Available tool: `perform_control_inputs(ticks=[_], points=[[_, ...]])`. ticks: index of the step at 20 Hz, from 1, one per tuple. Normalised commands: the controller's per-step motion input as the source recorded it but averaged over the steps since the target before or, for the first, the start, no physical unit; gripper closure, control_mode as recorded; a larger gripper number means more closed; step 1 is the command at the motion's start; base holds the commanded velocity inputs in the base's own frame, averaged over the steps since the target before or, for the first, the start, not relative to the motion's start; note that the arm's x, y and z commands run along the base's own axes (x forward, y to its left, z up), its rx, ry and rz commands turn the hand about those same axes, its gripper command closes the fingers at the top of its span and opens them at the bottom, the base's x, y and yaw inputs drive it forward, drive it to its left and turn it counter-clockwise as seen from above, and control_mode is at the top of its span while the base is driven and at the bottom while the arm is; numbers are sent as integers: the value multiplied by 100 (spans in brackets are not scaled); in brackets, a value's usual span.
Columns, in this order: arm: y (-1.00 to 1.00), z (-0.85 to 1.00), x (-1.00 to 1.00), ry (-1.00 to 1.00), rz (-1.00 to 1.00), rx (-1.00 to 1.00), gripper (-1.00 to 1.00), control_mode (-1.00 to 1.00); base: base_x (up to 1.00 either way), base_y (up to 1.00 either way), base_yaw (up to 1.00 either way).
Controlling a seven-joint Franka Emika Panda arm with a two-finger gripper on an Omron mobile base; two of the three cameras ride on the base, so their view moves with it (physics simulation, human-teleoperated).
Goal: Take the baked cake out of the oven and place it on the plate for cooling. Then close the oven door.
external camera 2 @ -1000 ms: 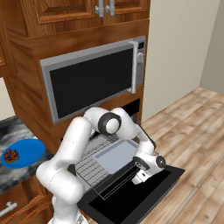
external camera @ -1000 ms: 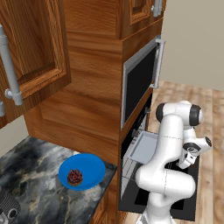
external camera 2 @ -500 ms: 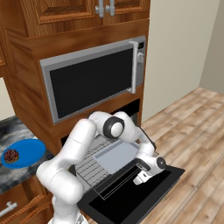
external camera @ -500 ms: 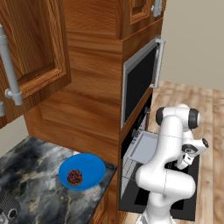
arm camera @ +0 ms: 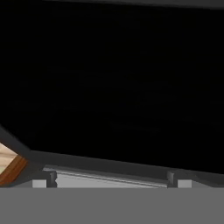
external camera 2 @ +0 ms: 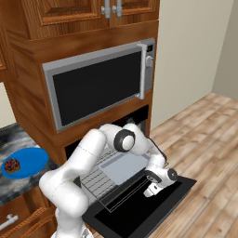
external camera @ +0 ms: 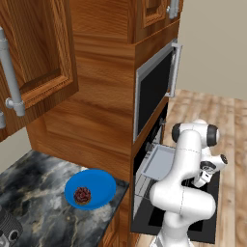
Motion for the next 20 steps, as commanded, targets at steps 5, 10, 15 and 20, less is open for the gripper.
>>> perform_control_inputs(ticks=[5, 10, 15, 20], points=[[-13, -27, 17, 1, 0, 0, -100, -100, 0, 0, 0], [-8, -26, 19, 0, 0, 0, -100, -100, 0, 0, 0], [-6, -25, 21, 0, 0, 0, -100, -100, 0, 0, 0], [-2, -26, 25, 0, 0, 0, -100, -100, 0, 0, 0]])
